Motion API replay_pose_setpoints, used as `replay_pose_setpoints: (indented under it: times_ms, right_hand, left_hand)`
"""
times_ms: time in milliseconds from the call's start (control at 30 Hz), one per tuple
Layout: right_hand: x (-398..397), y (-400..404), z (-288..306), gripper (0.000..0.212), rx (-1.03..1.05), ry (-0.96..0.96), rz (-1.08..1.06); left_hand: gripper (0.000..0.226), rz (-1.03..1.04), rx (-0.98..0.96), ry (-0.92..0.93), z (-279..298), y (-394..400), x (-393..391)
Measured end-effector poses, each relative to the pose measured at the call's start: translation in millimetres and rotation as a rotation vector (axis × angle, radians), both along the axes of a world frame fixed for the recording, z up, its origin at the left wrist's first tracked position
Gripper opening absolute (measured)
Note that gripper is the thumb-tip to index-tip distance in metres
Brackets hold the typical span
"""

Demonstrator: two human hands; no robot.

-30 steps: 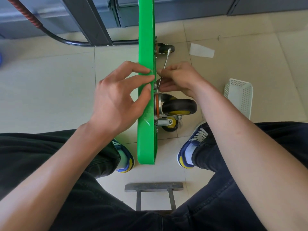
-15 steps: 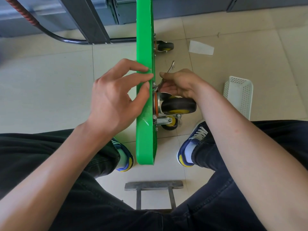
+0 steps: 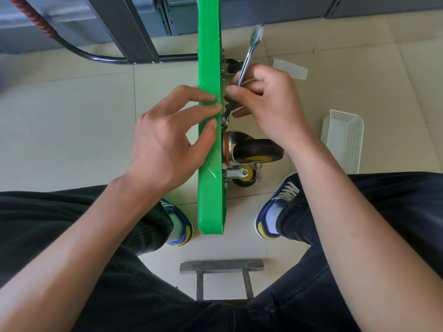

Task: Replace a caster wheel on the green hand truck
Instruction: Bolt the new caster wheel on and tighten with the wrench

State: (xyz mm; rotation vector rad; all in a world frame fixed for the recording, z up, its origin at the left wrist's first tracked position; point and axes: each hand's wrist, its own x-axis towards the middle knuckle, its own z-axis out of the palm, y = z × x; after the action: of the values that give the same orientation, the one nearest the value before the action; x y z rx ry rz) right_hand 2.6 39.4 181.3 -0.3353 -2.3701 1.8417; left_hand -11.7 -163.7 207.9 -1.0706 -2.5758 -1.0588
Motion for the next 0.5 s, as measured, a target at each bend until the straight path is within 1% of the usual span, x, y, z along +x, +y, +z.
replay_pose_setpoints:
  times_ms: [100, 367, 500]
  right_hand:
    - [3.2, -3.0, -1.0, 0.020, 0.007, -0.003, -0.008]
    - [1.0, -2.9, -6.3, 0.024, 0.027, -0.035, -0.029]
    - [0.4, -6.9, -10.5, 0.022, 0.012, -0.043, -0.037]
  left_hand:
    - [0.022, -0.002, -0.004, -0.002, -0.5, -0.4, 0.3]
    - [0.022, 0.001, 0.002, -0.012, -0.2, -0.2, 0.3]
    - [0.021, 0.006, 0.005, -0.011, -0.3, 0.1, 0.2]
